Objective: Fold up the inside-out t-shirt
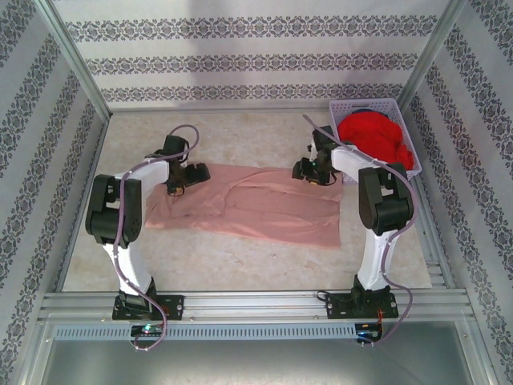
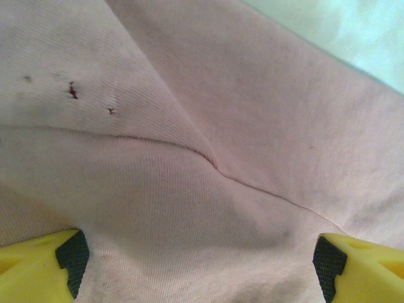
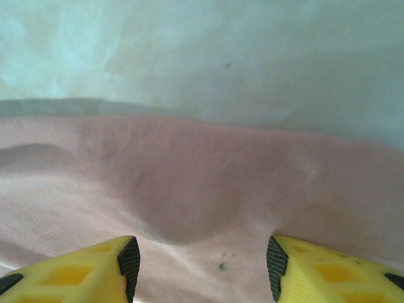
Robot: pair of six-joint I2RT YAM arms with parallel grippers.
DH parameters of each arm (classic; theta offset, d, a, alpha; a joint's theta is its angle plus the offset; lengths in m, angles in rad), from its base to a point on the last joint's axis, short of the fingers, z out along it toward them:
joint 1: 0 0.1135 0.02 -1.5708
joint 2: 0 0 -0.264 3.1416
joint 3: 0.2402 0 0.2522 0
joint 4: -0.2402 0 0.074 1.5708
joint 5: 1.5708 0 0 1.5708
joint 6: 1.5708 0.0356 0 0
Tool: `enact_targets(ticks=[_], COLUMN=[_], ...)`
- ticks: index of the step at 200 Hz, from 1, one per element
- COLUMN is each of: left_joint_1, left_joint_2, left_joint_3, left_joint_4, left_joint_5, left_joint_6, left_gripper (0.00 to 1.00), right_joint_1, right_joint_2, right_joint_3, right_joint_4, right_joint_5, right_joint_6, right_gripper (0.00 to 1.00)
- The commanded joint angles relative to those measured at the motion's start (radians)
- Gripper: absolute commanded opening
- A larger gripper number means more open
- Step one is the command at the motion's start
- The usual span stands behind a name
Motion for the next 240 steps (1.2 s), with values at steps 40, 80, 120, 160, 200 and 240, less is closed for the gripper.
enact_targets(ticks=[40,80,120,160,200,240], left_joint_1=[0.129,0.238,0.252,0.262,0.263,0.263], left_joint_2=[-0.136,-0.154,-0.03,0.019,0.053,0.08], left_joint_3=[-0.048,-0.096,0.007,0.068,0.111,0.126], left_joint_4=[-0.024,-0.001,-0.082,-0.126,-0.166,-0.184], left_joint_5=[-0.067,0.01,0.111,0.107,0.083,0.07], left_joint_6=[0.136,0.213,0.303,0.356,0.385,0.387], left_gripper=[1.0,1.0,1.0,1.0,1.0,1.0], right_joint_1=[0.102,0.154,0.194,0.202,0.209,0.216], right_joint_2=[-0.126,-0.113,-0.087,-0.093,-0.092,-0.079], right_joint_3=[0.002,-0.021,-0.002,-0.036,-0.04,-0.028], right_joint_4=[0.006,0.036,0.04,0.067,0.07,0.064], right_joint_5=[-0.018,-0.109,-0.133,-0.137,-0.137,-0.139], right_joint_6=[-0.074,-0.037,-0.031,-0.02,-0.014,-0.01], right_gripper=[0.61,0.62,0.62,0.62,0.62,0.62])
